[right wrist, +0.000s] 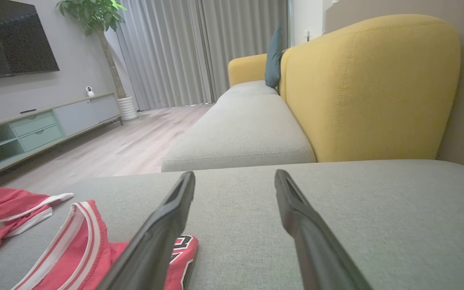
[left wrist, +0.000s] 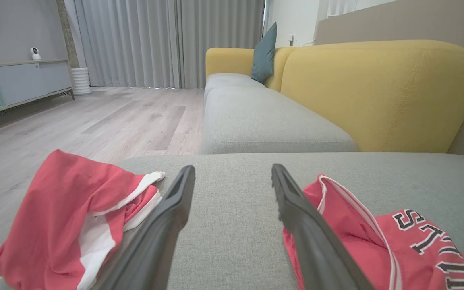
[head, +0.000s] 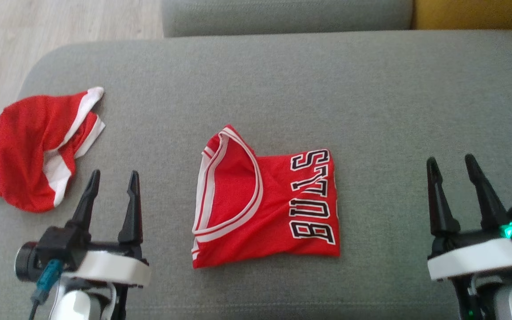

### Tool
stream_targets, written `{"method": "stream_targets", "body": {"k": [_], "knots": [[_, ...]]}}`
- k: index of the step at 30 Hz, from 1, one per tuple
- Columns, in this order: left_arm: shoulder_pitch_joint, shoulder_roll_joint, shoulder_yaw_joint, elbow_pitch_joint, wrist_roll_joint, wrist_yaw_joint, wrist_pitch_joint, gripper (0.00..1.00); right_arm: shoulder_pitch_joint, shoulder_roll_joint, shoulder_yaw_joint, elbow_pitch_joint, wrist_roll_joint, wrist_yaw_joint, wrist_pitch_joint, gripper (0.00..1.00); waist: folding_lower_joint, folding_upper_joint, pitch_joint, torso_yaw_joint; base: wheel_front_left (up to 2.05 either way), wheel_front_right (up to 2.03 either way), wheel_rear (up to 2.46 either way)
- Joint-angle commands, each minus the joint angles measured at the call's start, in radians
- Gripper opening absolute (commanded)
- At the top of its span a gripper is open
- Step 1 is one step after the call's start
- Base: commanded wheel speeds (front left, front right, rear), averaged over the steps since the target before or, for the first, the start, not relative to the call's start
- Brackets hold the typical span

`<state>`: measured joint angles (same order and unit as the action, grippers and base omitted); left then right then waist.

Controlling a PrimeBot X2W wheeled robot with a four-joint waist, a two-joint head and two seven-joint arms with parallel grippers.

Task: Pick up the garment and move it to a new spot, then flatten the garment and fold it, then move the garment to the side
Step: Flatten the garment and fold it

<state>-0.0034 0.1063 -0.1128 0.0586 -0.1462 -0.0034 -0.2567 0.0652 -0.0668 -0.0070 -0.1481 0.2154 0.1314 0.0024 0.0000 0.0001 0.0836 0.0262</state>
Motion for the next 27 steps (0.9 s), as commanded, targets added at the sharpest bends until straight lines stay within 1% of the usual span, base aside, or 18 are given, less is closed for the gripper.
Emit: {"method": "stream_targets", "body": {"k": [1, 5, 11, 27], "knots": [[-0.012, 0.020, 0.041, -0.038, 0.010, 0.007, -0.005, 1.00, -0.001, 0.001, 0.014, -0.046, -0.011, -0.001, 0.011, 1.00, 0.0000, -0.0001, -0.024, -0.015, 0.00, 0.00, 0.00], [0.017, 0.025, 0.037, -0.040, 0.011, 0.010, -0.005, 1.00, 0.040, 0.001, 0.008, -0.060, -0.012, -0.001, 0.028, 1.00, 0.0000, -0.0001, -0.053, -0.024, 0.00, 0.00, 0.00], [0.036, 0.031, 0.028, -0.044, 0.010, 0.011, 0.007, 1.00, 0.072, 0.002, 0.004, -0.071, -0.007, -0.001, 0.043, 1.00, 0.0000, -0.0001, -0.068, -0.025, 0.00, 0.00, 0.00], [0.048, 0.042, 0.021, -0.043, 0.003, 0.026, 0.021, 1.00, 0.076, 0.006, 0.005, -0.074, 0.000, -0.001, 0.054, 1.00, 0.0000, -0.0001, -0.071, -0.022, 0.00, 0.00, 0.00]]}}
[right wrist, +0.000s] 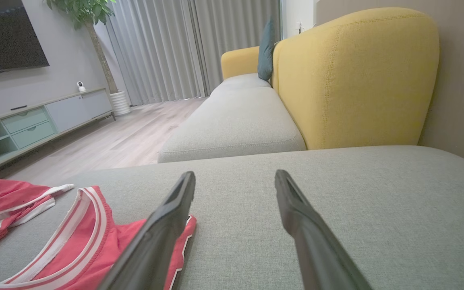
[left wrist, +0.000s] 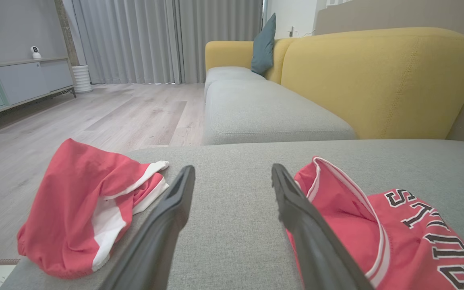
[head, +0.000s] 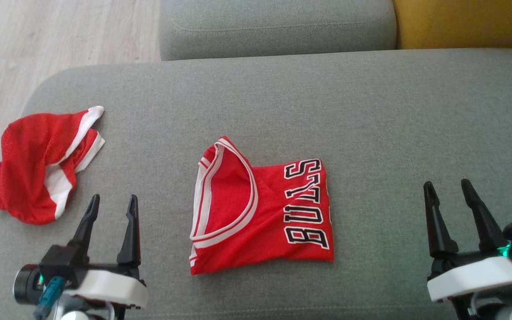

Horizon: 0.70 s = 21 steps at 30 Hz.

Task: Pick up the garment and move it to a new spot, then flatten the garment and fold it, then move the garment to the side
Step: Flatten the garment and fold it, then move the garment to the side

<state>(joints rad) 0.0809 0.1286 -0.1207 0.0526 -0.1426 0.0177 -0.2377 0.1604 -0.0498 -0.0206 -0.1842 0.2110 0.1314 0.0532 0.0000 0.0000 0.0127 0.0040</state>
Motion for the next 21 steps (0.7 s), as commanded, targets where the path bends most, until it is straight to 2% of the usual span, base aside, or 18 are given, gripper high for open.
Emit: {"method": "stream_targets", "body": {"k": [1, 21], "knots": [[-0.036, 0.020, 0.028, -0.037, -0.001, 0.005, 0.002, 1.00, -0.019, -0.010, 0.019, -0.038, 0.005, -0.001, 0.003, 1.00, 0.0000, 0.0000, 0.000, 0.000, 0.00, 0.00, 0.00], [-0.049, 0.033, 0.012, -0.040, -0.008, 0.015, 0.003, 1.00, -0.032, -0.004, 0.018, -0.016, 0.005, -0.001, -0.001, 1.00, 0.0000, 0.0000, 0.017, 0.001, 0.00, 0.00, 0.00]]}}
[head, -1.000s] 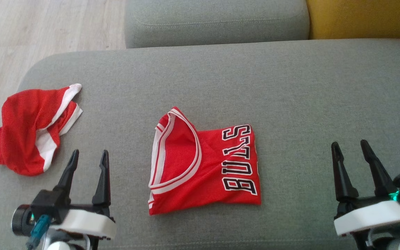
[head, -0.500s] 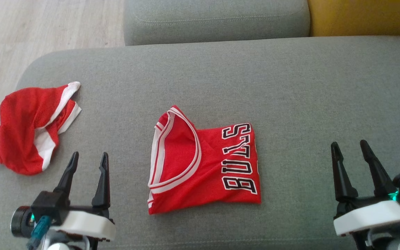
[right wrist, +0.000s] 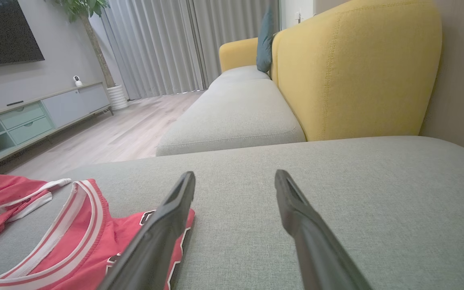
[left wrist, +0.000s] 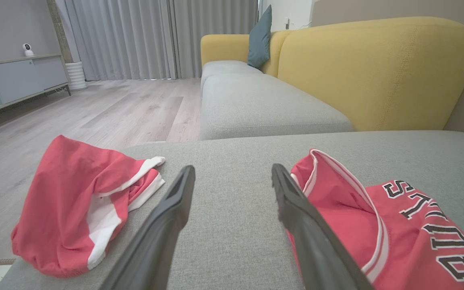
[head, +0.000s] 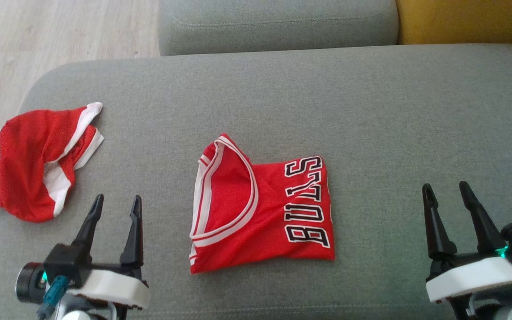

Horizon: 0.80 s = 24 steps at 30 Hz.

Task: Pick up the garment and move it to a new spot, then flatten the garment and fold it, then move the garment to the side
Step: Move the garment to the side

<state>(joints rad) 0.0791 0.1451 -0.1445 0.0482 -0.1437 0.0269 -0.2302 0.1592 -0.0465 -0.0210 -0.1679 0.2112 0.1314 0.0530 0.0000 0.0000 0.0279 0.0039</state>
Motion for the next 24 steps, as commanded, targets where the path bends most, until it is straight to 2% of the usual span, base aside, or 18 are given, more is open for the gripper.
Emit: {"method": "stream_targets", "body": {"k": [1, 6, 10, 15, 16, 24], "knots": [[-0.049, 0.017, 0.034, -0.036, -0.007, 0.006, -0.004, 1.00, -0.031, -0.007, 0.017, -0.031, 0.003, -0.001, -0.001, 1.00, 0.0000, 0.0000, 0.002, 0.003, 0.00, 0.00, 0.00], [-0.066, 0.017, 0.029, -0.036, -0.010, 0.006, -0.007, 1.00, -0.041, -0.007, 0.027, -0.004, 0.002, -0.001, 0.011, 1.00, 0.0000, 0.0000, 0.014, 0.021, 0.00, 0.00, 0.00], [-0.095, 0.014, 0.019, -0.040, -0.007, 0.003, -0.013, 1.00, -0.074, -0.007, 0.060, 0.074, 0.017, -0.001, 0.025, 1.00, 0.0000, 0.0000, 0.035, 0.058, 0.00, 0.00, 0.00], [-0.151, 0.001, -0.006, -0.031, -0.003, -0.013, -0.024, 1.00, -0.161, -0.005, 0.133, 0.273, 0.059, -0.001, 0.037, 1.00, 0.0000, 0.0000, 0.067, 0.137, 0.00, 0.00, 0.00], [-0.151, 0.001, -0.006, -0.031, -0.003, -0.013, -0.024, 1.00, -0.161, -0.005, 0.133, 0.273, 0.059, -0.001, 0.037, 1.00, 0.0000, 0.0000, 0.067, 0.137, 0.00, 0.00, 0.00], [-0.202, -0.022, -0.031, -0.012, 0.004, -0.024, -0.031, 1.00, -0.260, -0.004, 0.154, 0.559, 0.107, -0.001, 0.032, 1.00, 0.0000, 0.0000, 0.093, 0.230, 0.00, 0.00, 0.00]]}}
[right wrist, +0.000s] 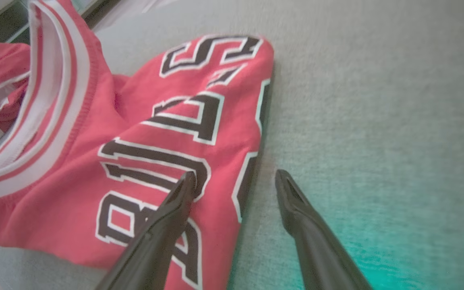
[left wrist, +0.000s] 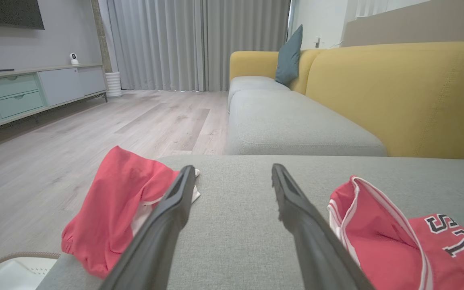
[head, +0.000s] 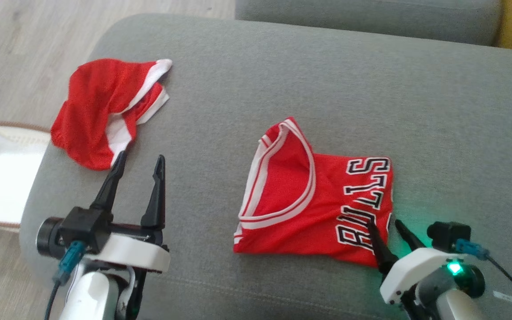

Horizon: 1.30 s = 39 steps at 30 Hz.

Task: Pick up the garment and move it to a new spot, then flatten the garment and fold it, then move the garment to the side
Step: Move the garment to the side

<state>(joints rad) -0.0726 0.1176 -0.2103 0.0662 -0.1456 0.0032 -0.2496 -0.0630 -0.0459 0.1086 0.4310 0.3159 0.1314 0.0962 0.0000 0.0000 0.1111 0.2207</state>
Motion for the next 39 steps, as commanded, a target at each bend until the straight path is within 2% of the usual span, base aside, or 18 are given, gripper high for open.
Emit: {"method": "stream_targets", "body": {"k": [1, 3, 4, 5, 6, 13, 17, 24, 28, 34, 39], "knots": [[-0.052, 0.004, 0.035, -0.031, 0.008, 0.000, -0.011, 1.00, -0.049, -0.005, 0.032, -0.016, 0.006, -0.001, -0.012, 1.00, 0.0000, 0.0000, 0.012, 0.019, 0.00, 0.00, 0.00], [-0.053, 0.004, 0.039, -0.036, 0.011, 0.000, -0.012, 1.00, -0.067, -0.005, 0.047, 0.023, 0.030, -0.001, -0.002, 1.00, 0.0000, 0.0000, 0.017, 0.025, 0.00, 0.00, 0.00], [-0.053, 0.004, 0.042, -0.039, 0.013, -0.001, -0.012, 1.00, -0.077, -0.005, 0.052, 0.037, 0.032, -0.001, -0.001, 0.84, 0.0000, 0.0000, 0.020, 0.027, 0.00, 0.00, 0.00], [-0.053, 0.004, 0.044, -0.042, 0.014, -0.001, -0.012, 1.00, -0.084, -0.004, 0.058, 0.050, 0.041, -0.001, 0.004, 0.31, 0.0000, 0.0000, 0.022, 0.028, 0.00, 0.00, 0.00], [-0.053, 0.003, 0.046, -0.044, 0.016, -0.001, -0.012, 1.00, -0.090, -0.004, 0.065, 0.060, 0.050, -0.001, 0.009, 0.00, 0.0000, 0.0000, 0.023, 0.027, 0.00, 0.00, 0.00], [-0.049, 0.002, 0.060, -0.058, 0.027, -0.003, -0.012, 1.00, -0.113, -0.007, 0.107, 0.029, 0.030, -0.001, 0.005, 0.00, 0.0000, 0.0000, 0.030, -0.001, 0.00, 0.00, 0.00], [-0.045, 0.001, 0.069, -0.069, 0.031, -0.004, -0.012, 1.00, -0.116, -0.045, 0.131, -0.052, -0.015, -0.001, 0.003, 0.00, 0.0000, 0.0000, 0.032, -0.048, 0.00, 0.00, 0.00], [-0.038, -0.001, 0.082, -0.095, 0.033, -0.008, -0.012, 1.00, -0.126, -0.166, 0.137, -0.230, -0.067, -0.001, 0.076, 0.00, 0.0000, 0.0000, 0.044, -0.187, 0.00, 0.00, 0.00], [-0.049, -0.001, 0.083, -0.109, 0.033, -0.017, -0.012, 1.00, -0.163, -0.242, 0.109, -0.289, -0.065, -0.001, 0.122, 0.00, 0.0000, 0.0000, 0.062, -0.267, 0.00, 0.00, 0.00], [-0.083, -0.006, 0.067, -0.123, 0.039, -0.038, -0.012, 1.00, -0.256, -0.348, 0.069, -0.287, -0.054, -0.001, 0.138, 0.00, 0.0000, 0.0000, 0.110, -0.347, 0.00, 0.00, 0.00], [-0.114, -0.004, 0.046, -0.135, 0.048, -0.057, -0.012, 1.00, -0.322, -0.410, 0.040, -0.264, -0.055, -0.001, 0.141, 0.00, 0.0000, 0.0000, 0.161, -0.381, 0.00, 0.00, 0.00]]}}
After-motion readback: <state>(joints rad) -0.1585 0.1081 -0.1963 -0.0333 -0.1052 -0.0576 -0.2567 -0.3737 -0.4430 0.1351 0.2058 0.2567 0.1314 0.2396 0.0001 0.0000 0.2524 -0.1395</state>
